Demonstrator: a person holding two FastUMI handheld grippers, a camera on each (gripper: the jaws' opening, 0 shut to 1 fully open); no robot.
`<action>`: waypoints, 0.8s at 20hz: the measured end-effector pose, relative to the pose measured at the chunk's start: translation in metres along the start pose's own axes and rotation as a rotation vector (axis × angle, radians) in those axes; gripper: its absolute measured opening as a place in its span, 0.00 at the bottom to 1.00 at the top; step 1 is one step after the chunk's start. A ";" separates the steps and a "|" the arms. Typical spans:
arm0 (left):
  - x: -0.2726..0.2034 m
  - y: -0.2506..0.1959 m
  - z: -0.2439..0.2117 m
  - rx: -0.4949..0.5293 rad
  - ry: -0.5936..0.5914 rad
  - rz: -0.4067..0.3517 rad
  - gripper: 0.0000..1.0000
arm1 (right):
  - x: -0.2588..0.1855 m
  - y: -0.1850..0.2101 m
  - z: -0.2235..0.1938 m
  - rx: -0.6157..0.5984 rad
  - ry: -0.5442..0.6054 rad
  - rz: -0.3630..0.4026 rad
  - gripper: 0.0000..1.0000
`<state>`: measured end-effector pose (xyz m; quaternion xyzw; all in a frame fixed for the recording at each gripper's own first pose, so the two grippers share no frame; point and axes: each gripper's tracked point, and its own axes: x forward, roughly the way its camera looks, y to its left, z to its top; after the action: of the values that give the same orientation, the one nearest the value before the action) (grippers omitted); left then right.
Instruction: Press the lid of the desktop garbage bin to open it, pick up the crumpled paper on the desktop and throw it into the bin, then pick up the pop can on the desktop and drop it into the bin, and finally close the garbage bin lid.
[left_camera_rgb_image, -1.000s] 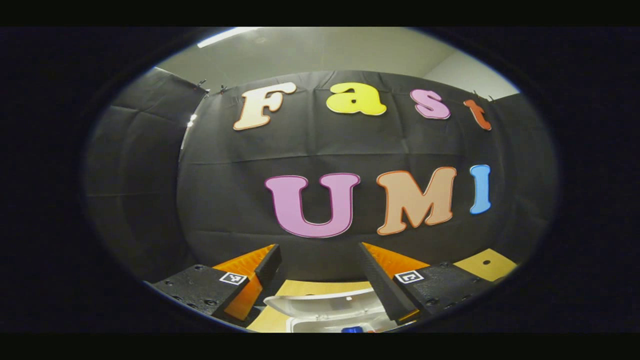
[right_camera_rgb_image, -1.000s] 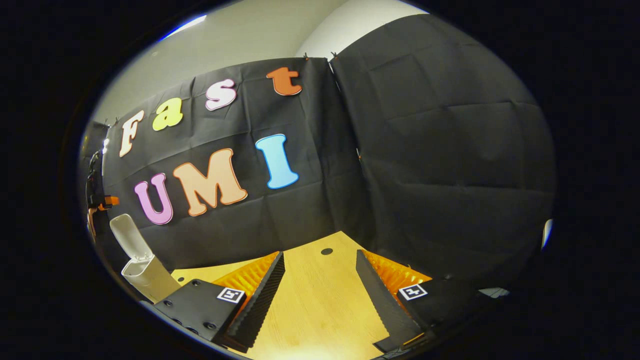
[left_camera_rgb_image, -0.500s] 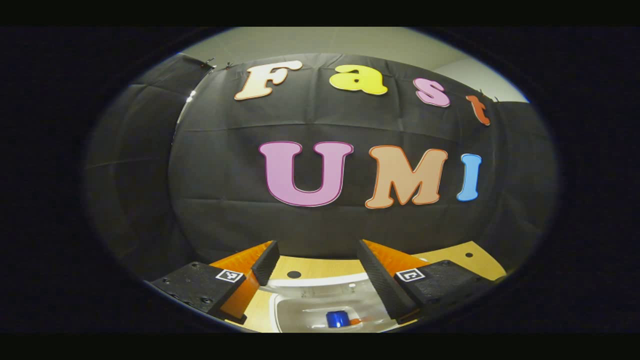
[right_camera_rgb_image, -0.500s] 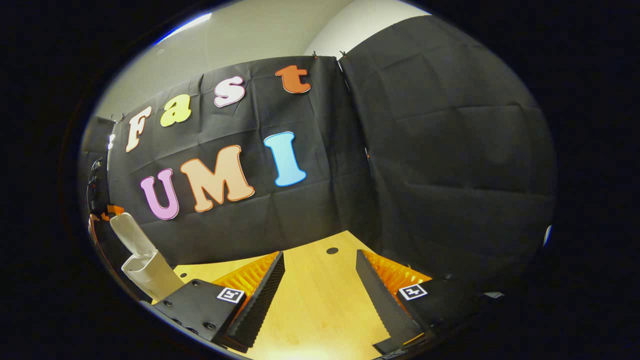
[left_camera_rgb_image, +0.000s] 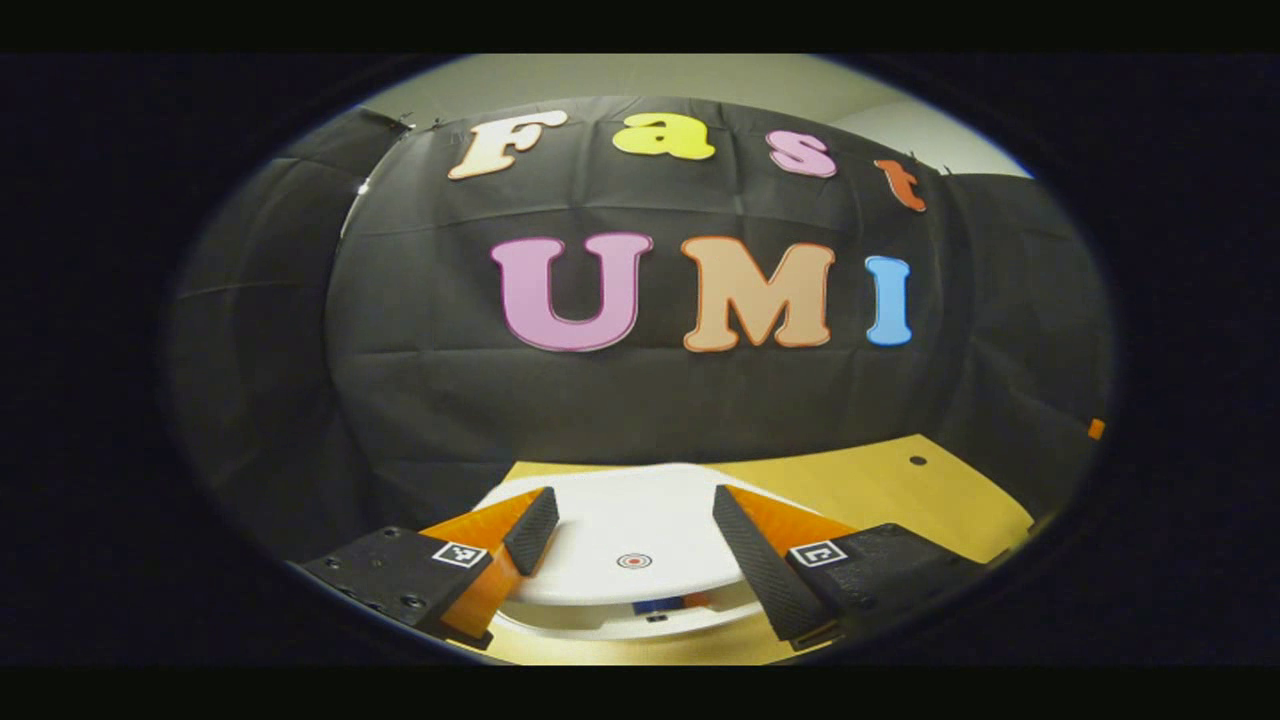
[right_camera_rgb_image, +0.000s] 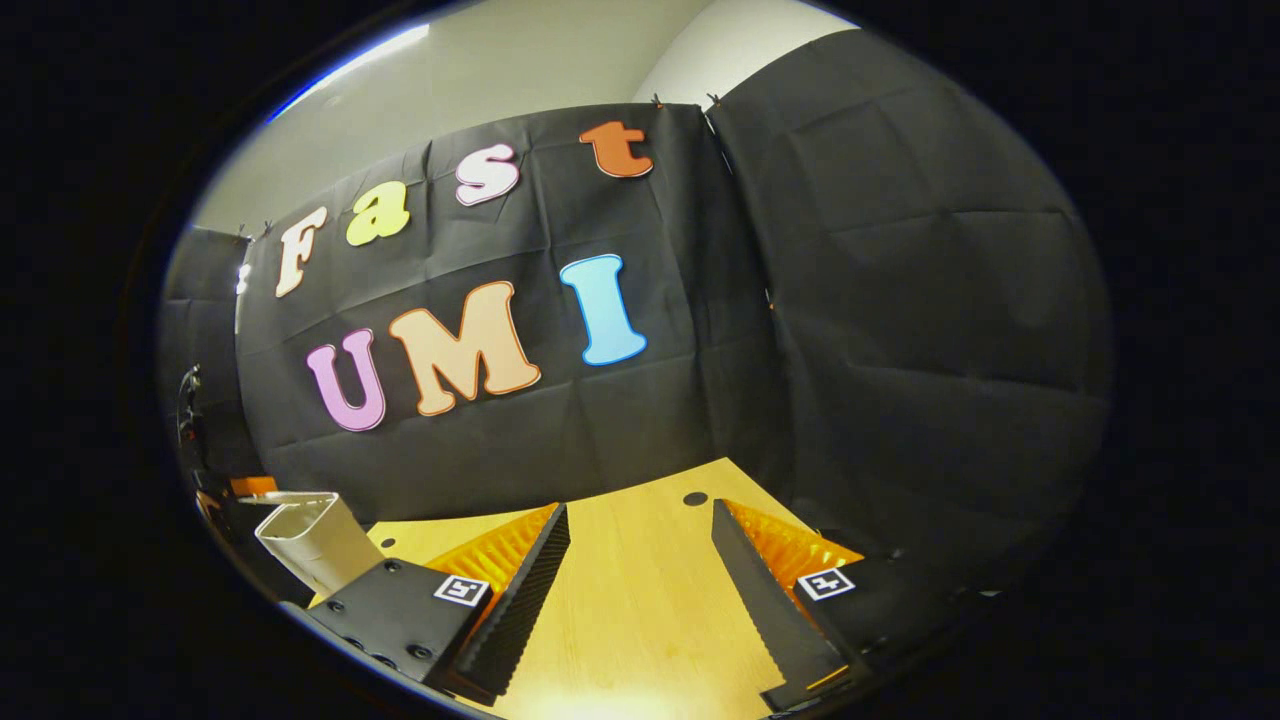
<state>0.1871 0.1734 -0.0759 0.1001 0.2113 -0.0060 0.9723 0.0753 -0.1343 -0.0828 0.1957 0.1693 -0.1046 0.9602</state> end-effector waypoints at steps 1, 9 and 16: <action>0.003 0.000 -0.018 0.003 0.029 0.007 0.94 | 0.003 0.004 0.000 -0.001 0.002 0.011 0.96; 0.009 0.001 -0.030 0.045 -0.220 0.112 0.93 | 0.008 0.012 -0.026 -0.056 0.078 0.037 0.96; 0.008 0.001 -0.029 0.030 -0.234 0.119 0.94 | 0.004 0.023 -0.052 -0.055 0.132 0.075 0.96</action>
<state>0.1826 0.1802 -0.1047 0.1257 0.0898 0.0368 0.9873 0.0703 -0.0928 -0.1216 0.1817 0.2275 -0.0506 0.9553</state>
